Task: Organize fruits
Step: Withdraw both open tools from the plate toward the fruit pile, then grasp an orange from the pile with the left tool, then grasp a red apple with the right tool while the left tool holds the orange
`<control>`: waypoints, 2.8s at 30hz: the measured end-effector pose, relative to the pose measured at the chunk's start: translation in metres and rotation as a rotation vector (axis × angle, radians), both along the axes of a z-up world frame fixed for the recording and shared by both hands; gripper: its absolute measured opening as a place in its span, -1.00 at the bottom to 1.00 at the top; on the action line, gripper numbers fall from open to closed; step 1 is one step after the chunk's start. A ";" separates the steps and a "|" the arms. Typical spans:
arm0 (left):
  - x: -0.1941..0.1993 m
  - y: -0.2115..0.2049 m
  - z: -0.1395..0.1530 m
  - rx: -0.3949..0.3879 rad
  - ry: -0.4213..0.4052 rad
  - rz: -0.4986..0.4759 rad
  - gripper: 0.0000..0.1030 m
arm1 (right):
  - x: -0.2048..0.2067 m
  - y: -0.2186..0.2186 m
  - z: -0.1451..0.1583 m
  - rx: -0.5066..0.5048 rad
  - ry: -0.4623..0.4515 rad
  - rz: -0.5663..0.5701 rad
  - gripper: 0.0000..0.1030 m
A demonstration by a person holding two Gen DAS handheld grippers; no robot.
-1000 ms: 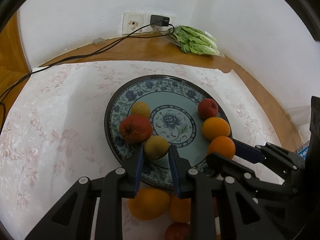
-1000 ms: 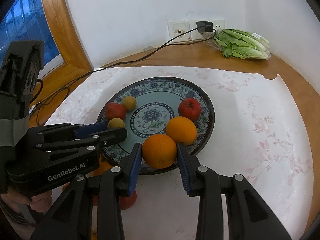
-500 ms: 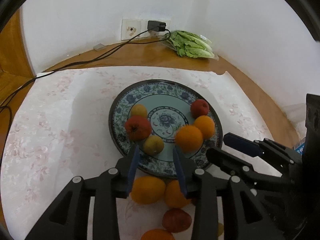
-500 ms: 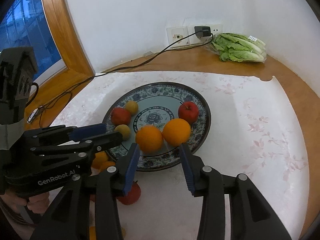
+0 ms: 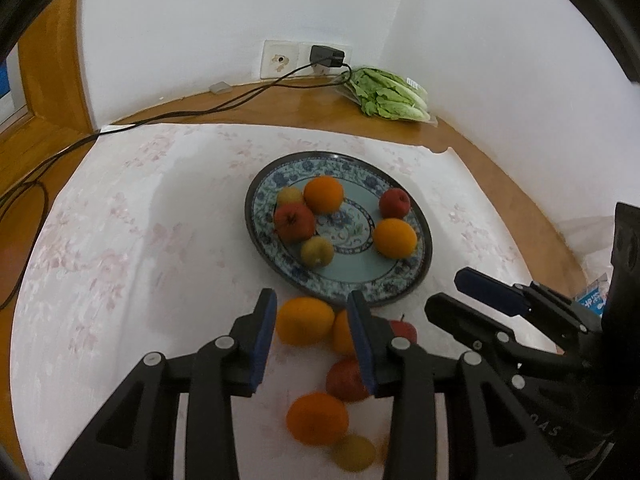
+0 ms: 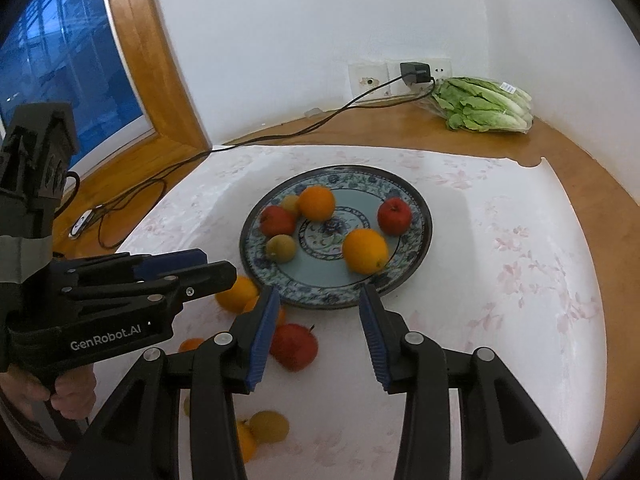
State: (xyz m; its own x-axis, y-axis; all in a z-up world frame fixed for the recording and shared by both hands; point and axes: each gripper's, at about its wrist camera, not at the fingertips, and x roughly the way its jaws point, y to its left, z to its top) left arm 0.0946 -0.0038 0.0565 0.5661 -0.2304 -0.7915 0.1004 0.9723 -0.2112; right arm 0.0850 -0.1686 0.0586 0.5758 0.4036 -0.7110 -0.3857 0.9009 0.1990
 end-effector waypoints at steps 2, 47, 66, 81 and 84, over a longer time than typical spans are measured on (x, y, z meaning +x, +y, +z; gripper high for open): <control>-0.005 0.001 0.000 -0.001 0.006 0.006 -0.26 | -0.006 0.001 0.000 -0.002 0.003 0.003 -0.17; -0.052 0.000 -0.029 -0.027 0.117 -0.006 -0.29 | -0.035 -0.004 -0.016 0.016 0.062 0.016 -0.17; -0.044 0.029 -0.025 -0.020 0.097 0.087 -0.29 | -0.018 0.007 -0.032 0.000 0.095 0.035 -0.17; -0.042 0.031 -0.028 -0.019 0.101 0.096 -0.29 | -0.010 0.011 -0.040 0.006 0.105 0.051 -0.17; -0.043 0.031 -0.028 -0.021 0.101 0.096 -0.29 | -0.010 0.014 -0.042 0.000 0.109 0.062 -0.17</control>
